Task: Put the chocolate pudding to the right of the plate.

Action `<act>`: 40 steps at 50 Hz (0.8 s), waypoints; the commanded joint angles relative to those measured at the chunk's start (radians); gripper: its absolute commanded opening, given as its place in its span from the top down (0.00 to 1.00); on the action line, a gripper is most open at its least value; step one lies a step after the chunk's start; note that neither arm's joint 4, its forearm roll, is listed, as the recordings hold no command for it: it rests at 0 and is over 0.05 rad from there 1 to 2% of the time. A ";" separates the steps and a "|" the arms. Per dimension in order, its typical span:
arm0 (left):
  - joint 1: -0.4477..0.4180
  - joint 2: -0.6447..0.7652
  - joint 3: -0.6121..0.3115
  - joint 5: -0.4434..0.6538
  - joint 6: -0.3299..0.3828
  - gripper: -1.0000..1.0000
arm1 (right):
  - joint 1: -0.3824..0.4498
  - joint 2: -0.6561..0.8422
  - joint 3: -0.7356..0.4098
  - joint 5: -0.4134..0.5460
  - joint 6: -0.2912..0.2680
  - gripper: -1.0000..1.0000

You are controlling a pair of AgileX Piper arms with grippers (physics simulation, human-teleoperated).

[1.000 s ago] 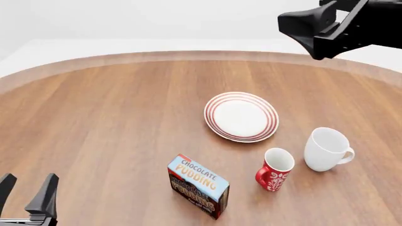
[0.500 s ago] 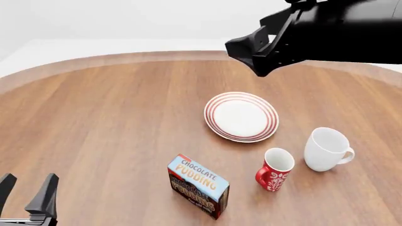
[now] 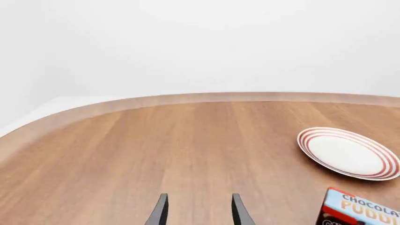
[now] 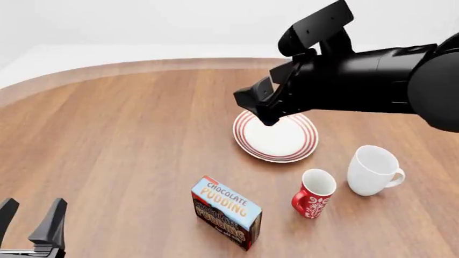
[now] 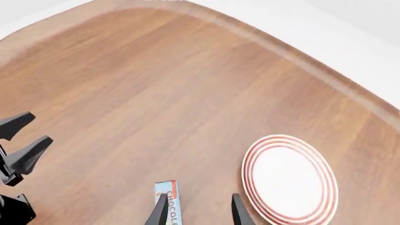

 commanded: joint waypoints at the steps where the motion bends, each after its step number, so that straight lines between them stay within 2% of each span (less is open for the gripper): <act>1: 0.000 0.000 0.000 0.000 0.000 0.00 | 0.016 -0.006 0.075 -0.031 0.053 0.00; 11: 0.000 0.000 0.000 0.000 0.000 0.00 | 0.010 -0.013 0.124 -0.045 0.068 0.00; 13: 0.000 0.000 0.000 0.000 0.000 0.00 | 0.046 0.006 0.129 -0.045 0.063 0.00; 18: 0.000 0.000 0.000 0.000 0.000 0.00 | 0.052 0.014 0.145 -0.060 0.083 0.00; 32: 0.000 0.000 0.000 0.000 0.000 0.00 | 0.057 0.029 0.164 -0.077 0.097 0.00; 40: 0.000 0.000 0.000 0.000 0.000 0.00 | 0.067 0.045 0.160 -0.056 0.096 0.00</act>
